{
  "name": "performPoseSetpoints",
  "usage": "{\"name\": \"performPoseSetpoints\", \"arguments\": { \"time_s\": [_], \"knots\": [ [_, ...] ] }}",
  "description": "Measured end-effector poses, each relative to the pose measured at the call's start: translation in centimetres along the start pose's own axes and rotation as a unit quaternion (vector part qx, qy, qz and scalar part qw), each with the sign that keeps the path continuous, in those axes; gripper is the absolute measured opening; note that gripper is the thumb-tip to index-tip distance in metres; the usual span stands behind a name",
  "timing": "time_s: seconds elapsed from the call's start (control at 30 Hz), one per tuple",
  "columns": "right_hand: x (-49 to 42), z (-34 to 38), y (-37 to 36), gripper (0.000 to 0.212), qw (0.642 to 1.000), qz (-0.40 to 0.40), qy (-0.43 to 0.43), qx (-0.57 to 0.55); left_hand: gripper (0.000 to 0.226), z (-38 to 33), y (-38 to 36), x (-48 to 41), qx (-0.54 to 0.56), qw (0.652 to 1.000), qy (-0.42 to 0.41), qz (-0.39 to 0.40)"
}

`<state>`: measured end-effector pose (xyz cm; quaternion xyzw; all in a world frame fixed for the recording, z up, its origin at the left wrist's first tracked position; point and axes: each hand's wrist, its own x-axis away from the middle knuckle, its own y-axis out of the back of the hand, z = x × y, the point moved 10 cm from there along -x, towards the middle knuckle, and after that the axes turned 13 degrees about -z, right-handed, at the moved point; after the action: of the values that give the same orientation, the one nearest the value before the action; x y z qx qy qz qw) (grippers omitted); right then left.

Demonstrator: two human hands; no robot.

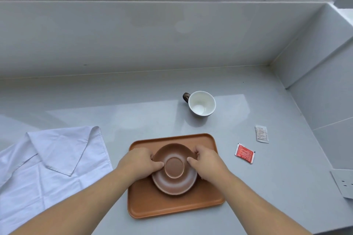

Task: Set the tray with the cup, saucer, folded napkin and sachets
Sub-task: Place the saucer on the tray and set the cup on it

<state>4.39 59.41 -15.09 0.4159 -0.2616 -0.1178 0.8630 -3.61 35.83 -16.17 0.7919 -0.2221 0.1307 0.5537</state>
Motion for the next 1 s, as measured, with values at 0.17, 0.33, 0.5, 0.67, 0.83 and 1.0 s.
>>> {"name": "performPoseSetpoints", "arguments": {
  "time_s": [0.17, 0.33, 0.5, 0.67, 0.83, 1.0],
  "knots": [
    [-2.7, -0.6, 4.9, 0.020, 0.994, -0.098, -0.037, -0.044, 0.040, -3.7, 5.1, -2.8, -0.033, 0.993, -0.028, -0.107],
    [-6.8, -1.5, 8.7, 0.028, 0.975, -0.138, -0.091, -0.145, 0.049, -9.7, 8.0, -7.4, 0.030, 0.986, -0.076, -0.143],
    [-10.7, -1.4, 9.4, 0.043, 0.961, -0.106, -0.135, -0.216, 0.064, -14.9, 8.7, -11.4, 0.037, 0.981, -0.120, -0.151],
    [-13.5, -0.3, 8.7, 0.032, 0.966, -0.068, -0.117, -0.222, 0.057, -17.6, 7.5, -14.0, 0.001, 0.981, -0.138, -0.137],
    [-14.3, 0.0, 7.8, 0.029, 0.977, -0.040, -0.107, -0.180, 0.035, -17.4, 6.4, -14.5, 0.010, 0.985, -0.124, -0.120],
    [-12.2, 2.0, 8.4, 0.027, 0.989, -0.036, -0.054, -0.130, 0.022, -15.1, 7.4, -11.8, 0.009, 0.984, -0.142, -0.106]
  ]
}}
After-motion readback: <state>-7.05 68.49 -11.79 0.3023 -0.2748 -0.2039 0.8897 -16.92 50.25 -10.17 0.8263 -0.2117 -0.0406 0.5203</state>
